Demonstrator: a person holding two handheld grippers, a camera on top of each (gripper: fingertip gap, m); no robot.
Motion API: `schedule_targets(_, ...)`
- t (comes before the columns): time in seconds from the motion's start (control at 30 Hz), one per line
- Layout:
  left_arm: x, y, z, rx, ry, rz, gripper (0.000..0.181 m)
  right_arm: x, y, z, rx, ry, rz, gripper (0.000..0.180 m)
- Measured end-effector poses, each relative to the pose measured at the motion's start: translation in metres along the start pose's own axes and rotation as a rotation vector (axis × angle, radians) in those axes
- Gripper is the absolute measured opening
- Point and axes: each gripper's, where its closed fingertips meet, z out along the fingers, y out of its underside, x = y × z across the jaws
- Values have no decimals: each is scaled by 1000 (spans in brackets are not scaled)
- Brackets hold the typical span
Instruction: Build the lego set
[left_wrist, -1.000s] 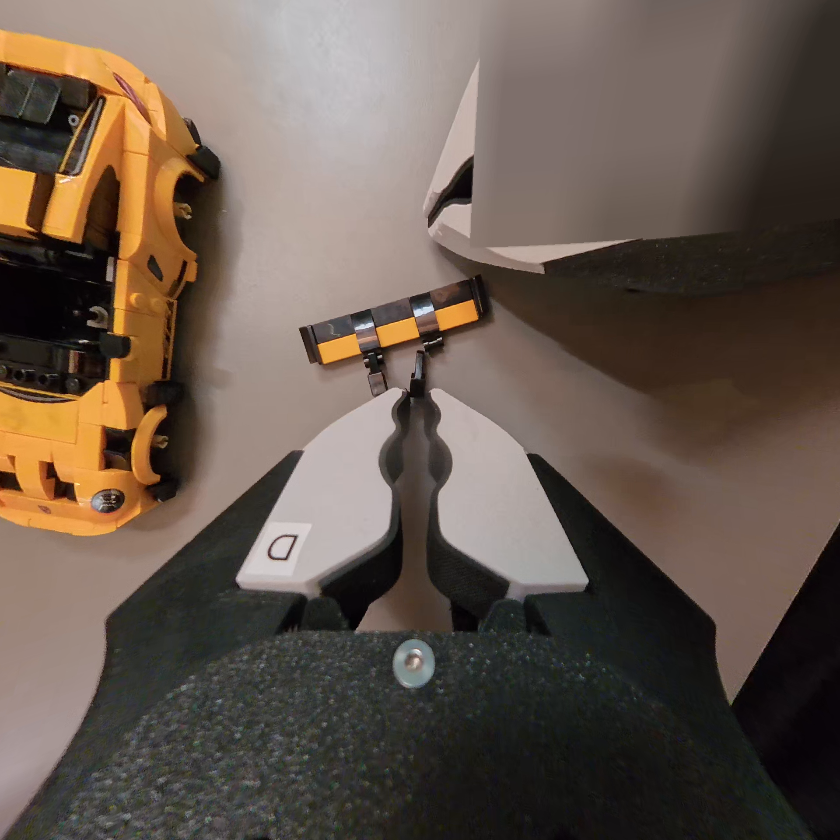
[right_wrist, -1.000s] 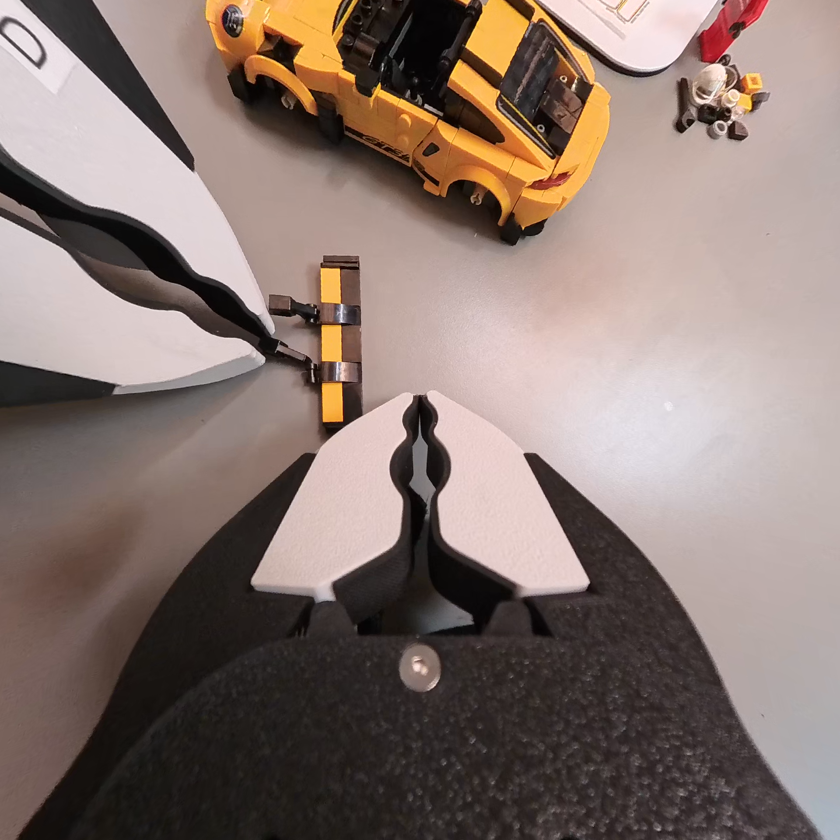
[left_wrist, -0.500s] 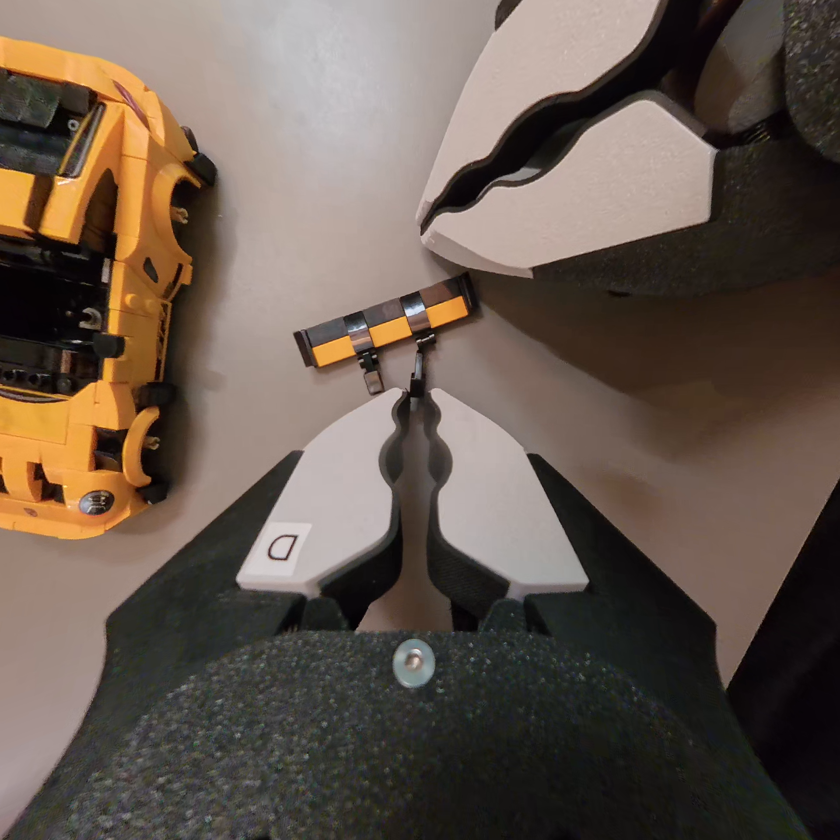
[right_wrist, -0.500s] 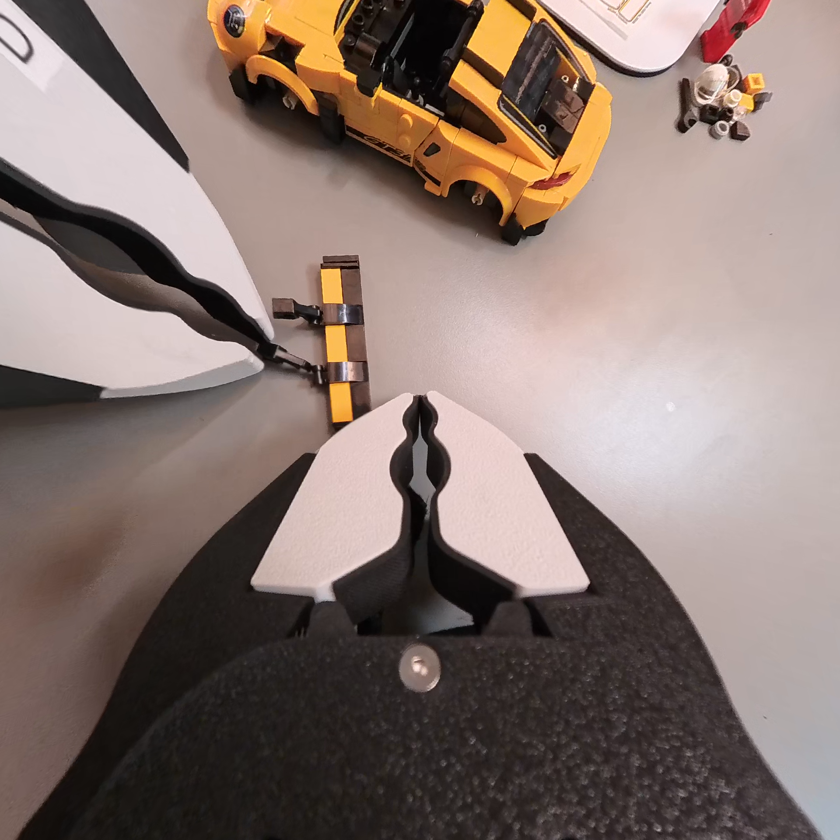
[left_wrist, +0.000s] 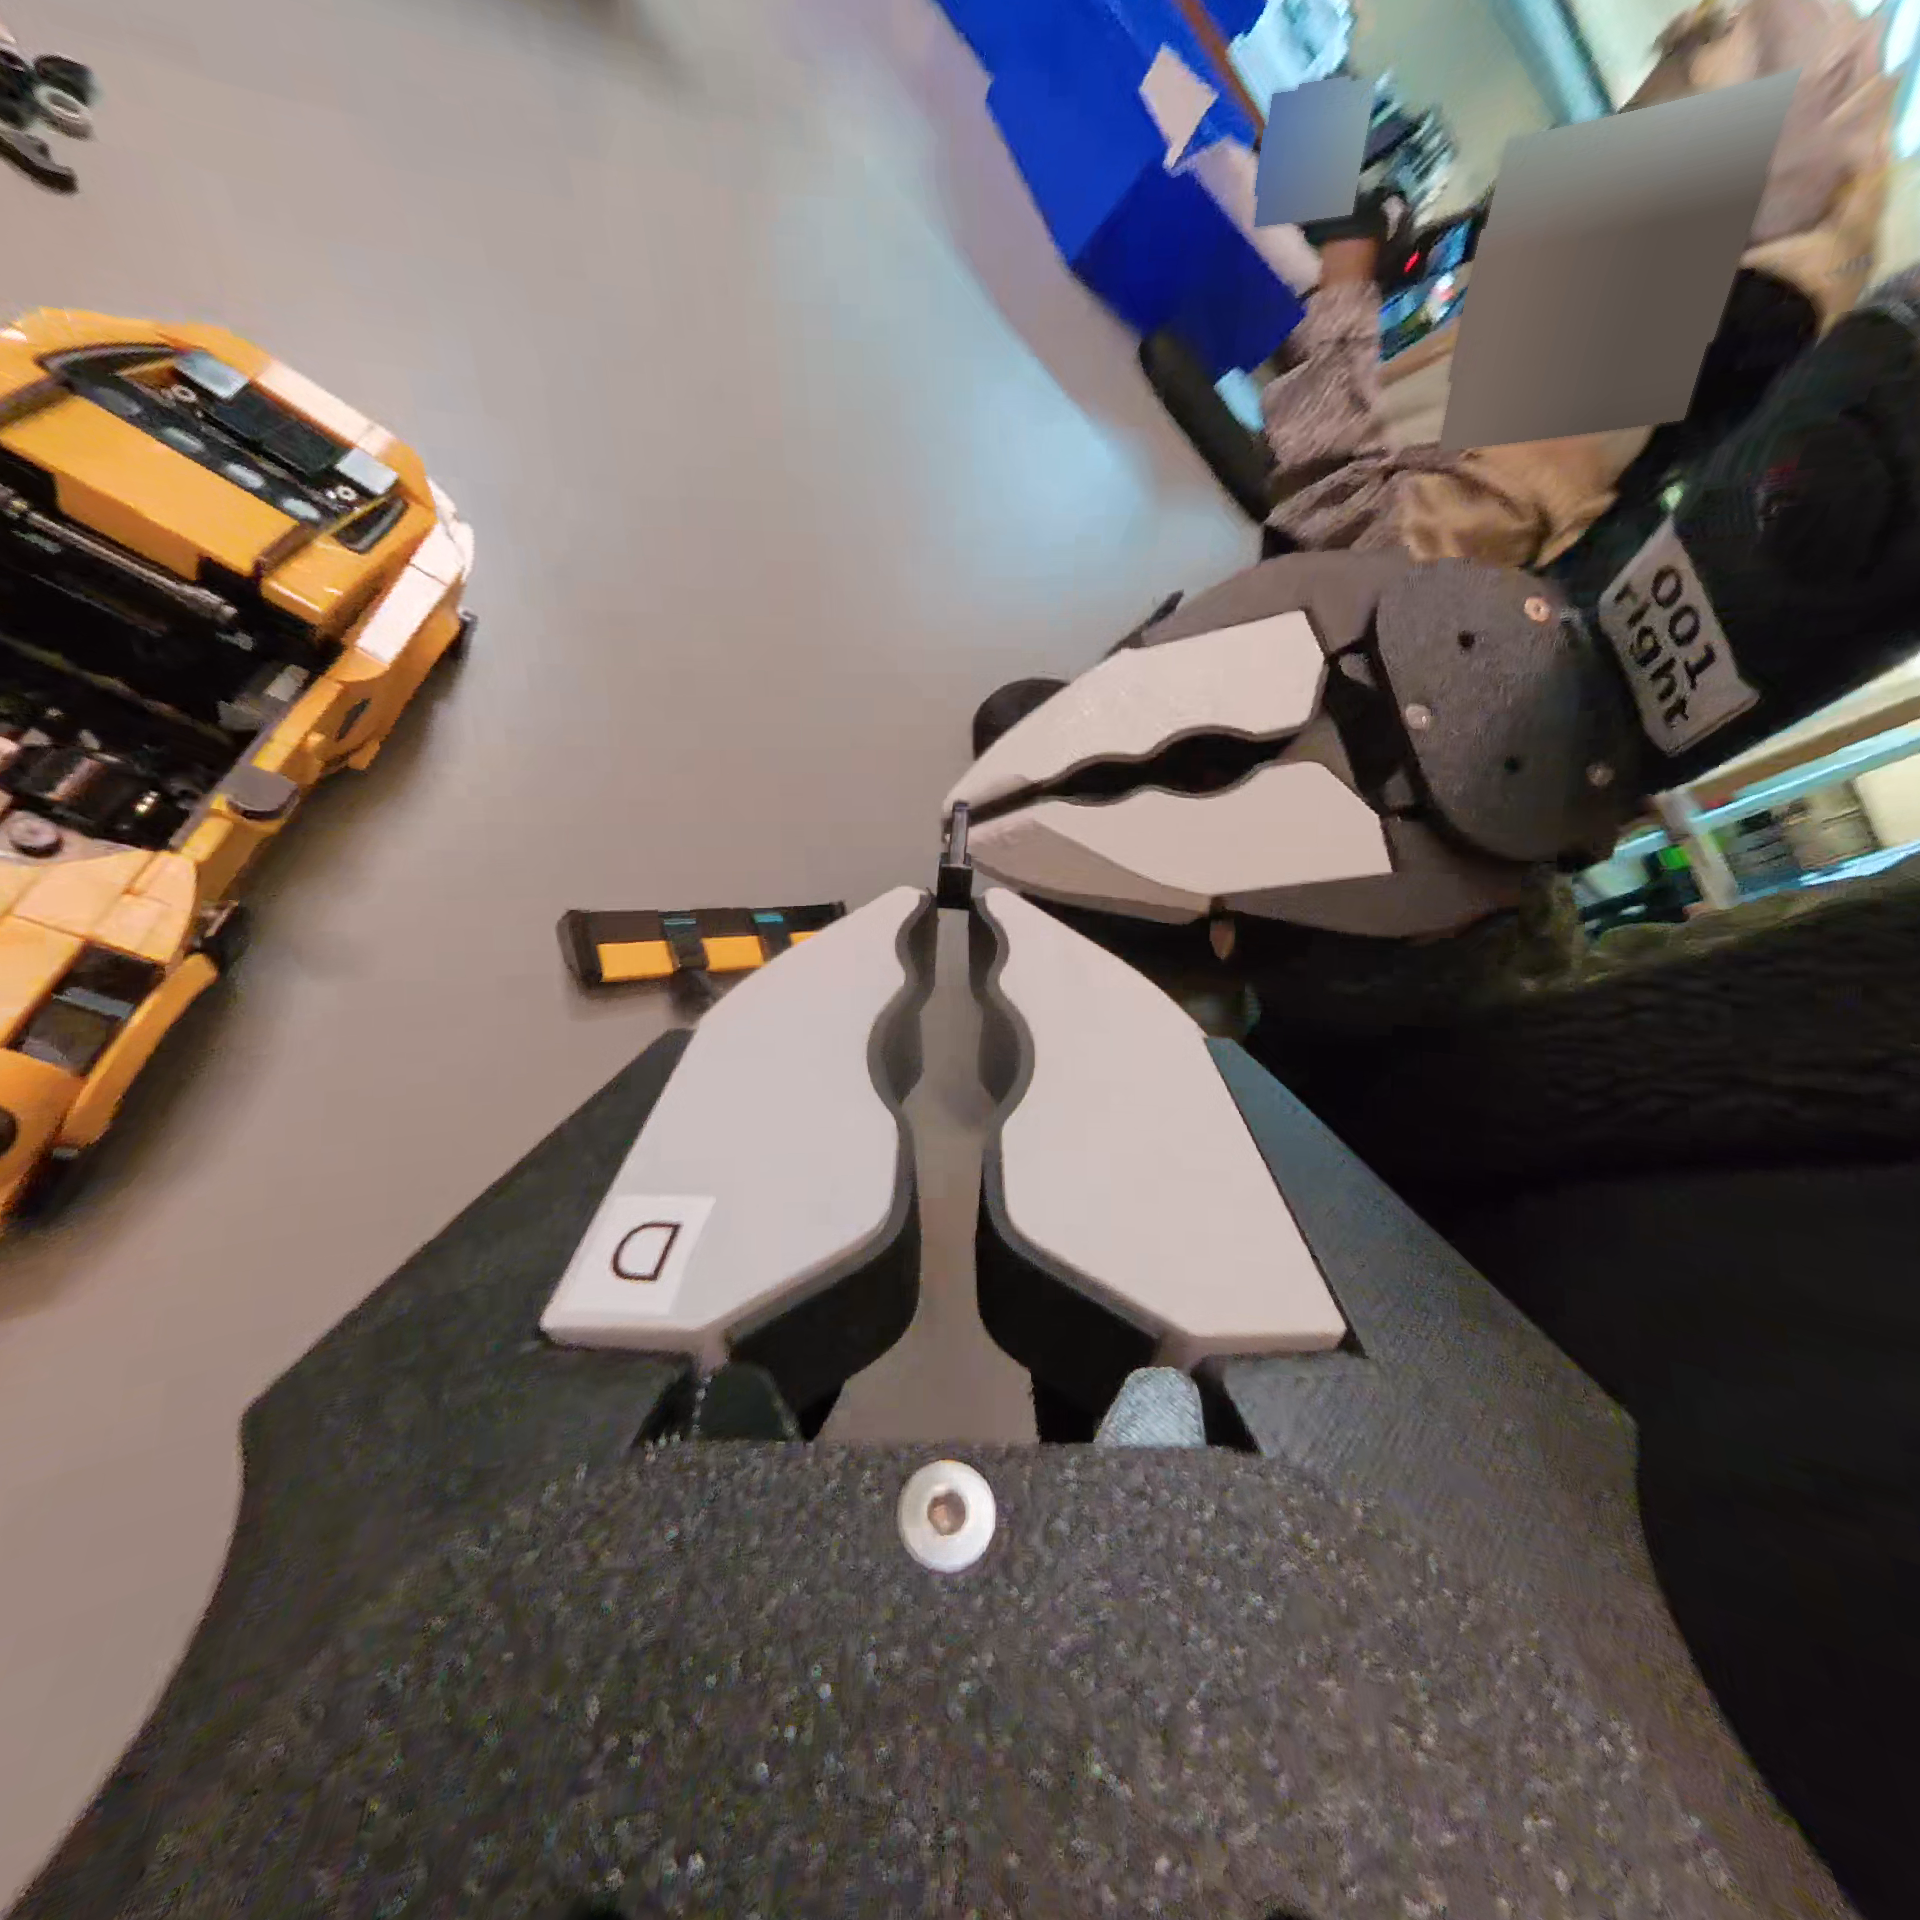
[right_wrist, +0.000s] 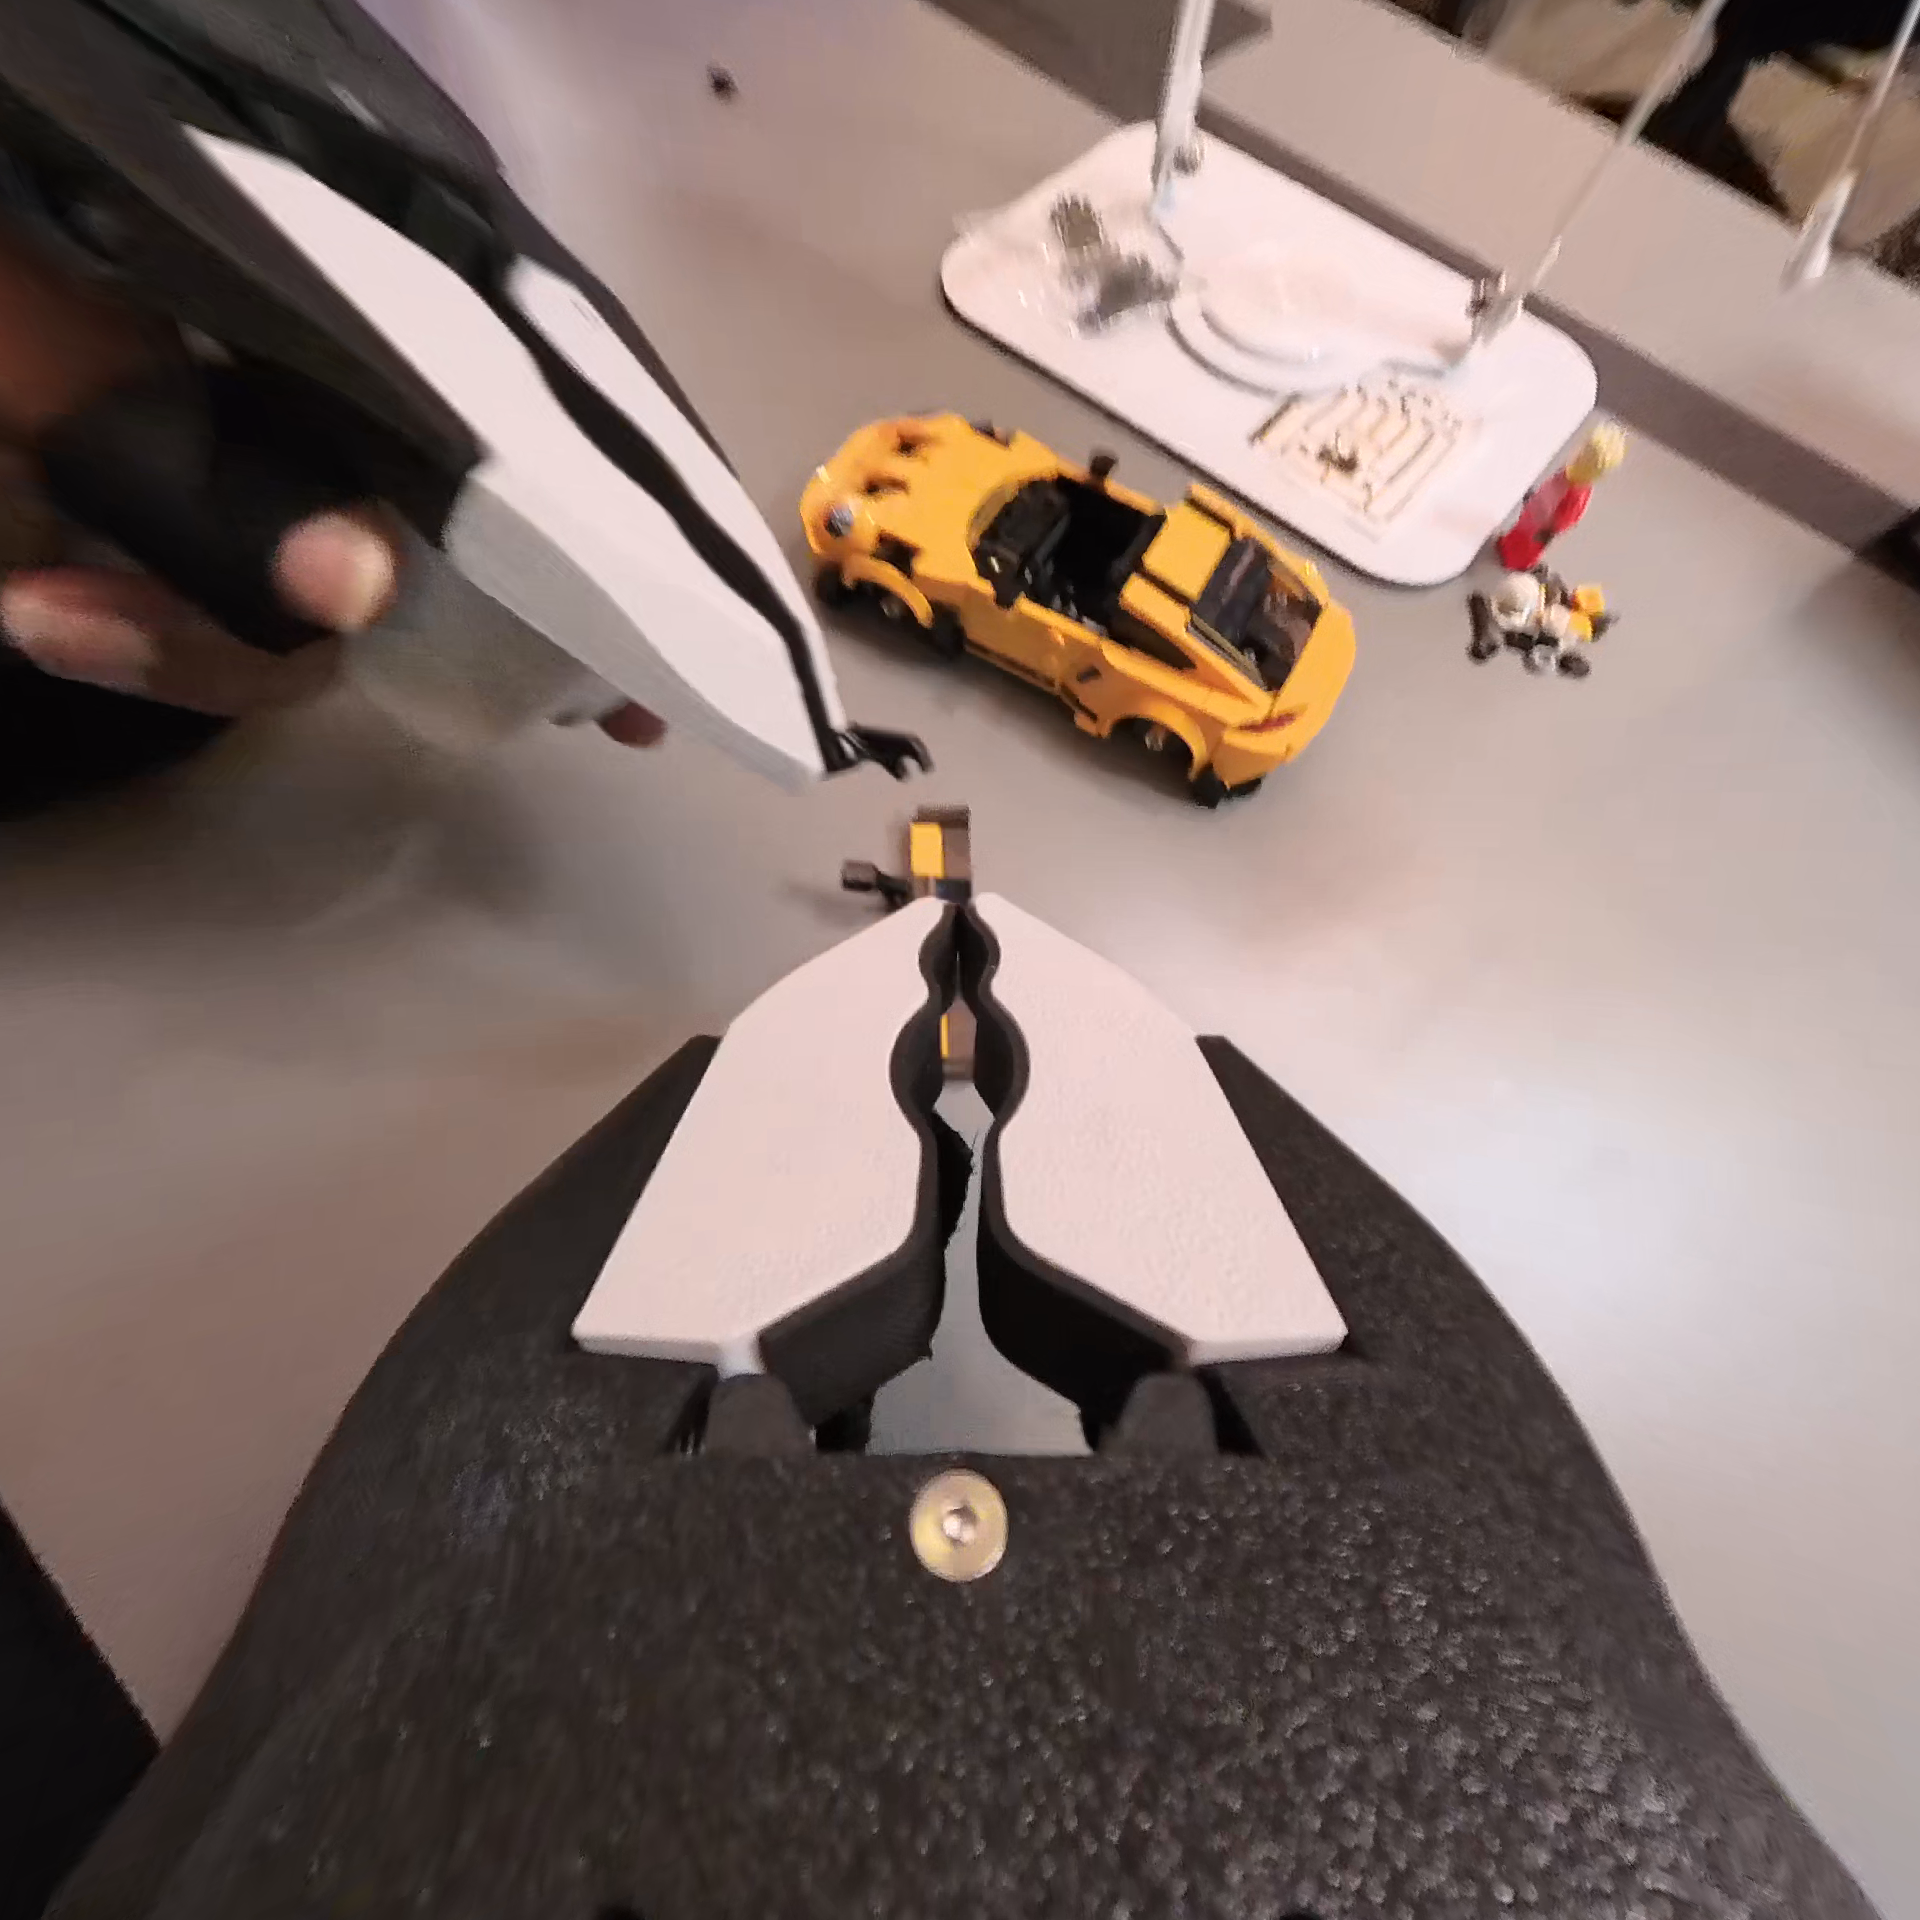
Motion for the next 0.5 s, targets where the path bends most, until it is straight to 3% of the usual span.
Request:
schedule_targets(0.13, 7, -7, -3, 61, 97, -82, 6, -10, -26, -9, 138, -45, 8, 0)
schedule_targets(0.3, 16, -12, -5, 117, 215, -177, 6, -10, -32, -11, 173, -46, 12, 0)
schedule_targets(0.4, 8, -7, -5, 88, 159, -148, 6, -2, -20, -6, 93, -30, -13, 0)
schedule_targets(0.5, -13, 11, -2, -30, -14, -41, 6, 14, 19, 8, -136, -34, -94, 3)
